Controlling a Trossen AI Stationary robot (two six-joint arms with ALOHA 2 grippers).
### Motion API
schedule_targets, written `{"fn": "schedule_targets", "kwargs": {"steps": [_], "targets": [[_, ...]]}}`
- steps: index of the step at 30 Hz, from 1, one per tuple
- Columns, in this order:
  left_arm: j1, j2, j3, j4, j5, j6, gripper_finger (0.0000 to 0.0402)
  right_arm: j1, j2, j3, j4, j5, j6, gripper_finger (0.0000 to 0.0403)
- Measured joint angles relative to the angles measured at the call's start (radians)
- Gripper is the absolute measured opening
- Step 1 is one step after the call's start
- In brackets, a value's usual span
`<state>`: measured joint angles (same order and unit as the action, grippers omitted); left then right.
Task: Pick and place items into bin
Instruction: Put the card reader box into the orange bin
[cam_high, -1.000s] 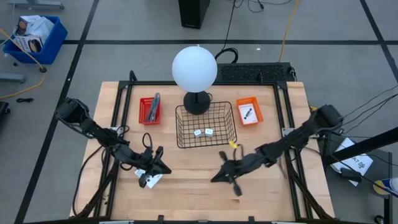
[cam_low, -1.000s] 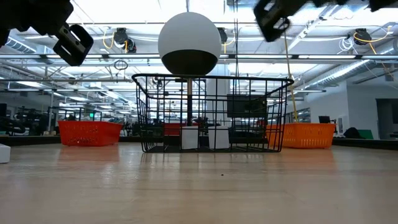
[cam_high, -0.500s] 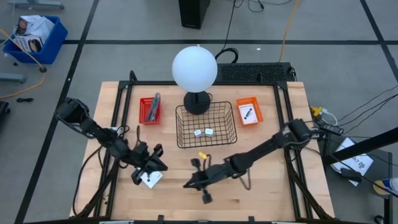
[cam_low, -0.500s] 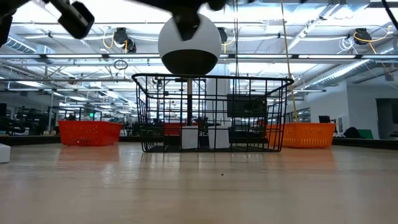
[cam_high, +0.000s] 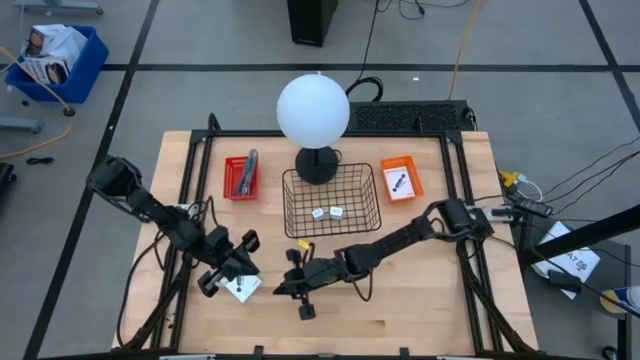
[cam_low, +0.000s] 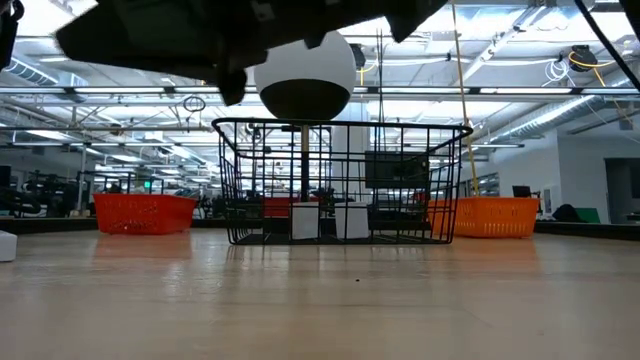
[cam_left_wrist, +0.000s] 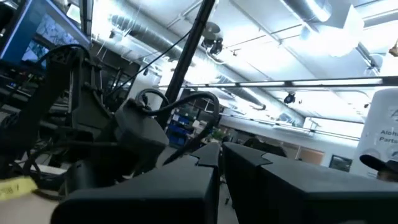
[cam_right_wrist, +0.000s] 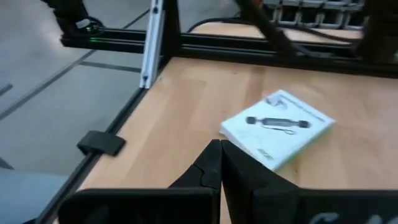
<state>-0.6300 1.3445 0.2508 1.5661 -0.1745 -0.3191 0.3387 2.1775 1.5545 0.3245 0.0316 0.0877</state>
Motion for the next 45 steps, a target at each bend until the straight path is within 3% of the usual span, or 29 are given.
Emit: {"fn": "schedule_targets", "kwargs": {"steps": [10, 27, 38, 45], "targets": [[0.0, 0.001, 0.0, -0.002, 0.001, 0.003, 0.0026, -0.025, 0.112, 0.172, -0.038, -0.037, -0.004, 0.0], [0.0, 0.001, 0.0, -0.002, 0.021, 0.001, 0.0026, -0.066, 0.116, 0.181, -0.075, -0.024, 0.055, 0.0], [-0.001, 0.002, 0.0, -0.003, 0.035, -0.003, 0.0026, -0.074, 0.27, 0.322, -0.088, -0.016, 0.023, 0.0], [-0.023, 0.002, 0.0, -0.041, 0.044, -0.005, 0.0026, -0.077, 0.332, 0.421, -0.248, -0.01, -0.001, 0.0]]}}
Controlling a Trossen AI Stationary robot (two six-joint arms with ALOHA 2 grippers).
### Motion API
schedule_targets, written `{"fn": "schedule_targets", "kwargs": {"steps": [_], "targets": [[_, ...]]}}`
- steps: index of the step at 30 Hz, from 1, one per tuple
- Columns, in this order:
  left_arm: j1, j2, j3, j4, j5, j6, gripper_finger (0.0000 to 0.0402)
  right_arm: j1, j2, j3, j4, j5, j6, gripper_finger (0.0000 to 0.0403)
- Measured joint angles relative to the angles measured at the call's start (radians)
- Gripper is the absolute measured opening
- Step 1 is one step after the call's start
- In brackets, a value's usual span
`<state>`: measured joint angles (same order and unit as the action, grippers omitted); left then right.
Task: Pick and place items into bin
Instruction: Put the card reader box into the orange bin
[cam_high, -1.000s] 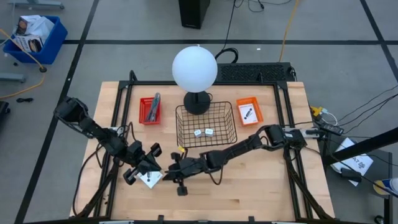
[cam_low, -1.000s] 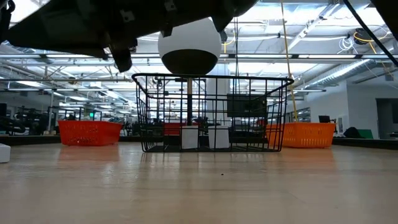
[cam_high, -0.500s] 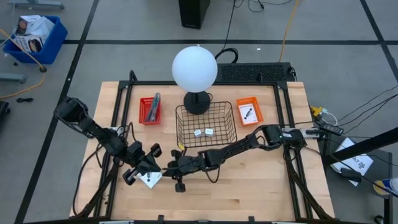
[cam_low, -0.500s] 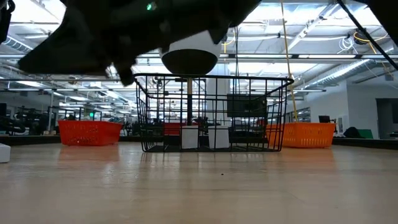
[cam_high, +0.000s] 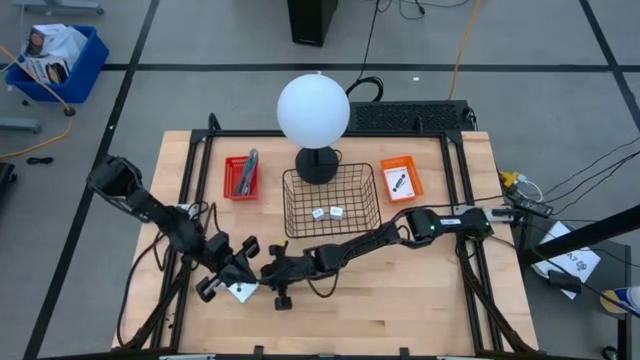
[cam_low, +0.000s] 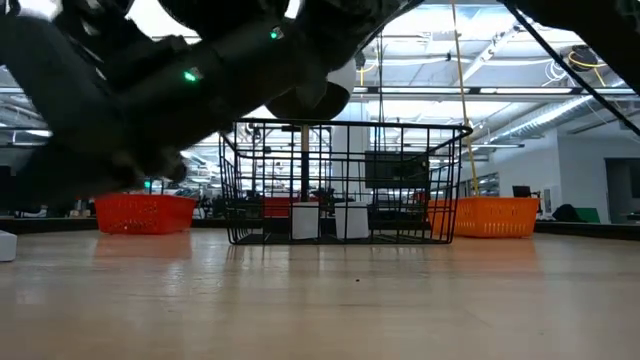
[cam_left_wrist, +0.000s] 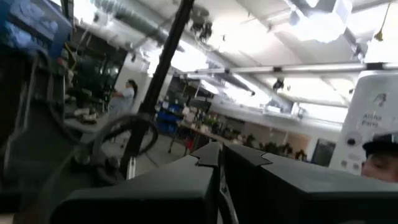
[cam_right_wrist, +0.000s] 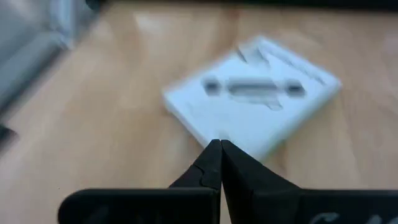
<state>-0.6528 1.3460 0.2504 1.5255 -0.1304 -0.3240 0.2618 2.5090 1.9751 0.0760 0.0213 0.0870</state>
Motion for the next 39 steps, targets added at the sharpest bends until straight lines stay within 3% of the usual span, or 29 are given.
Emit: {"fn": "schedule_targets", "kwargs": {"steps": [6, 13, 19, 24, 29, 31, 34, 39], "targets": [[-0.023, 0.0, 0.0, -0.119, -0.083, -0.066, 0.0023, 0.066, -0.096, -0.007, -0.296, 0.213, -0.058, 0.0], [-0.023, 0.0, 0.002, -0.201, -0.108, -0.131, 0.0005, 0.147, -0.173, -0.006, -0.497, 0.273, -0.032, 0.0], [-0.022, 0.0, 0.011, -0.438, -0.236, -0.306, 0.0004, 0.195, -0.2, -0.007, -0.686, 0.37, 0.057, 0.0], [-0.023, 0.0, 0.14, -0.771, -0.227, -0.391, 0.0003, 0.22, -0.2, -0.007, -0.735, 0.395, 0.102, 0.0], [-0.035, -0.003, 0.392, -1.495, -0.227, -0.525, 0.0003, 0.239, -0.2, -0.007, -0.762, 0.396, 0.134, 0.0], [-0.059, 0.0, 0.464, -1.694, -0.272, -0.617, 0.0003, 0.249, -0.2, -0.007, -0.79, 0.396, 0.159, 0.0], [-0.091, 0.001, 0.507, -1.828, -0.266, -0.714, 0.0002, 0.265, -0.2, -0.007, -0.851, 0.398, 0.205, 0.0], [-0.153, 0.001, 0.471, -1.888, -0.256, -0.896, 0.0002, 0.29, -0.2, -0.007, -0.953, 0.429, 0.291, 0.0]]}}
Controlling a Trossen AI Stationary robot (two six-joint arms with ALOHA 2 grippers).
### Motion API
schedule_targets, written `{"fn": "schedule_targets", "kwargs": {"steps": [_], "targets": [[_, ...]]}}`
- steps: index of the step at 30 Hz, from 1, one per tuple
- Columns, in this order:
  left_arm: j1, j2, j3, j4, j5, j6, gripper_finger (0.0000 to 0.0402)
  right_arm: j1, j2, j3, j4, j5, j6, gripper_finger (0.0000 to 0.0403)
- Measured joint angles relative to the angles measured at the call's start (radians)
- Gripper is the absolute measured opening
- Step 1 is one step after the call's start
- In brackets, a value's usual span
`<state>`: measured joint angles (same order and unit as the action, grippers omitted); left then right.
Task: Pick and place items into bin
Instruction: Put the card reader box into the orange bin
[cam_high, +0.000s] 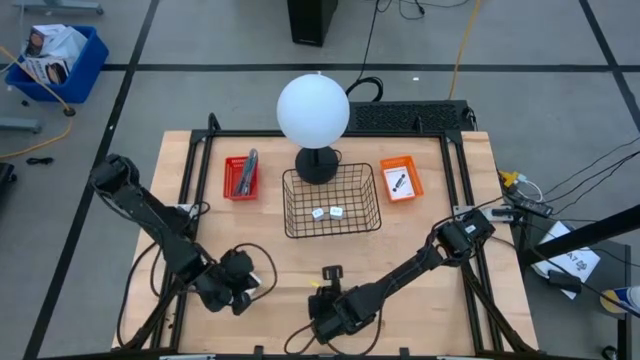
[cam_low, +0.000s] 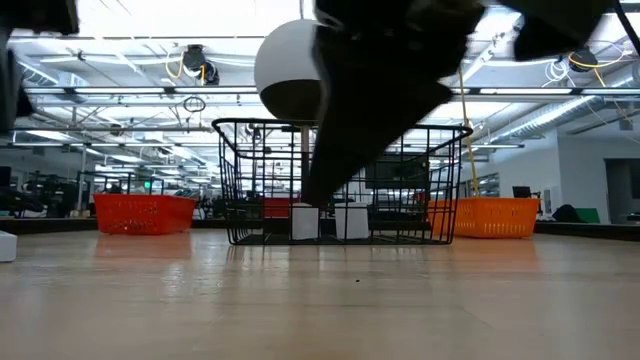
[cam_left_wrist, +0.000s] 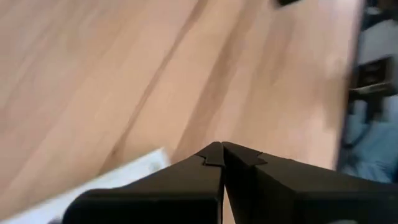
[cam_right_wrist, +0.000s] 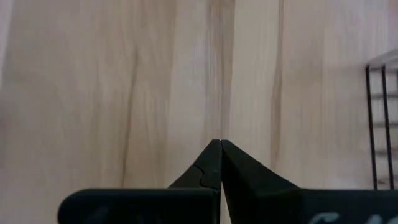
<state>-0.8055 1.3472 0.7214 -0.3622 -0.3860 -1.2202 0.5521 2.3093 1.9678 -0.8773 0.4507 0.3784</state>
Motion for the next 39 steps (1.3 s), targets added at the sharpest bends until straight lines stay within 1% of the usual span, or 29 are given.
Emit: {"fn": "schedule_targets", "kwargs": {"steps": [3, 9, 13, 19, 22, 25, 28, 31, 35, 37, 39], "targets": [[-0.03, 0.001, -0.035, -0.02, -0.013, -0.108, 0.0002, 0.013, 0.0, 0.0, -0.024, 0.027, 0.026, 0.0], [-0.048, 0.001, -0.103, -0.086, 0.035, -0.282, 0.0003, 0.026, 0.0, 0.0, -0.032, 0.05, 0.055, 0.0], [-0.04, 0.001, -0.137, -0.127, 0.086, -0.348, 0.0002, 0.026, 0.0, 0.0, -0.059, 0.05, 0.081, 0.0], [-0.021, 0.003, -0.163, -0.048, 0.087, -0.343, 0.0006, 0.026, 0.0, 0.0, -0.135, 0.066, 0.136, 0.0], [-0.011, 0.021, -0.163, 0.027, 0.065, -0.314, 0.0003, 0.031, 0.0, 0.0, -0.196, 0.084, 0.176, 0.0], [0.012, 0.07, -0.164, 0.136, 0.047, -0.292, 0.0006, 0.04, 0.0, 0.0, -0.269, 0.101, 0.236, 0.0], [0.04, 0.146, -0.162, 0.265, 0.027, -0.274, 0.0007, 0.057, 0.0, 0.0, -0.344, 0.11, 0.297, 0.0], [0.074, 0.245, -0.16, 0.446, 0.026, -0.229, 0.0003, 0.08, 0.0, -0.001, -0.4, 0.126, 0.345, 0.0], [0.121, 0.366, -0.16, 0.723, 0.03, -0.157, 0.0009, 0.105, -0.012, -0.001, -0.423, 0.128, 0.383, 0.0], [0.147, 0.406, -0.156, 0.815, 0.035, -0.108, 0.001, 0.119, -0.032, -0.005, -0.42, 0.141, 0.395, 0.0], [0.169, 0.437, -0.136, 0.855, 0.032, -0.063, 0.0005, 0.138, -0.073, -0.033, -0.393, 0.169, 0.403, 0.0]]}}
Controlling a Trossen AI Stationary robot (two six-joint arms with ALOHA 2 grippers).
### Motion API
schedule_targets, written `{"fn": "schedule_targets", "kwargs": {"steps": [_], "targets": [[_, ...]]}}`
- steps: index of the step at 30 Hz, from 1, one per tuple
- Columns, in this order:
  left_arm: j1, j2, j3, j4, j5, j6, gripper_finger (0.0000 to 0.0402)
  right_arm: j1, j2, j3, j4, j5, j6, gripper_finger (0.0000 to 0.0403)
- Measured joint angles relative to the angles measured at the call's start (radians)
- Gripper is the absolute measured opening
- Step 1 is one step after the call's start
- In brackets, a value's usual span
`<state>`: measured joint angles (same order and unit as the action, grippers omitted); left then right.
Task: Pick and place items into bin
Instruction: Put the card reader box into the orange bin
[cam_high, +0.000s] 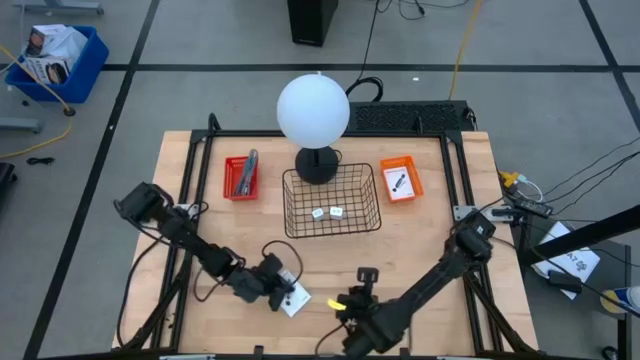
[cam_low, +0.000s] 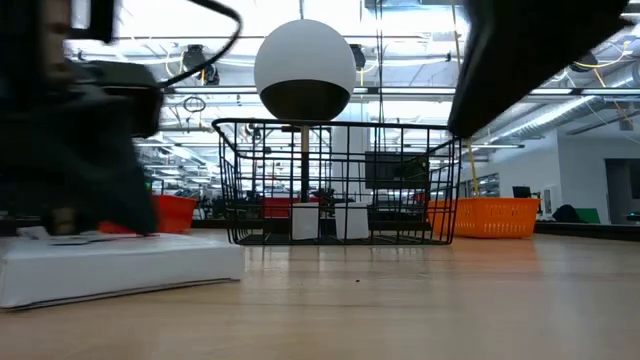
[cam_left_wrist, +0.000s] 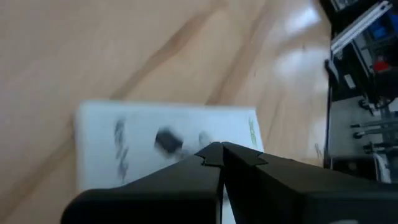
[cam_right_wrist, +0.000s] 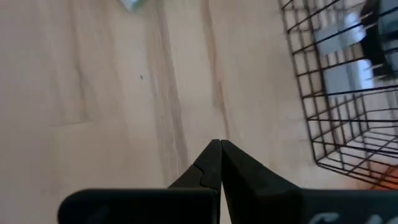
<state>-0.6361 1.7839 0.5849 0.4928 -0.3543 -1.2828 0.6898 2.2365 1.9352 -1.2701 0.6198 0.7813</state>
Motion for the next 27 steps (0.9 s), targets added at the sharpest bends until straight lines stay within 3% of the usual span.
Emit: {"fn": "schedule_targets", "kwargs": {"steps": [5, 9, 12, 17, 21, 27], "targets": [[0.07, 0.053, 0.088, -0.004, 0.025, 0.098, 0.001, 0.029, -0.162, -0.19, 0.195, 0.028, 0.018, 0.0], [0.115, 0.053, 0.178, -0.103, 0.139, 0.22, 0.0006, 0.029, -0.314, -0.425, 0.494, 0.037, -0.062, 0.0], [0.119, -0.011, 0.241, -0.311, 0.162, 0.276, 0.0005, 0.013, -0.412, -0.598, 0.719, 0.007, -0.089, 0.0], [0.089, -0.128, 0.354, -0.714, 0.106, 0.321, 0.0003, 0.003, -0.522, -0.812, 0.947, -0.019, -0.094, 0.0], [0.053, -0.157, 0.404, -0.819, 0.145, 0.323, 0.0003, 0.006, -0.56, -0.887, 1.022, -0.023, -0.089, 0.0], [0.058, -0.066, 0.406, -0.838, 0.235, 0.258, 0.0003, 0.008, -0.561, -0.891, 1.03, -0.02, -0.094, 0.0]]}}
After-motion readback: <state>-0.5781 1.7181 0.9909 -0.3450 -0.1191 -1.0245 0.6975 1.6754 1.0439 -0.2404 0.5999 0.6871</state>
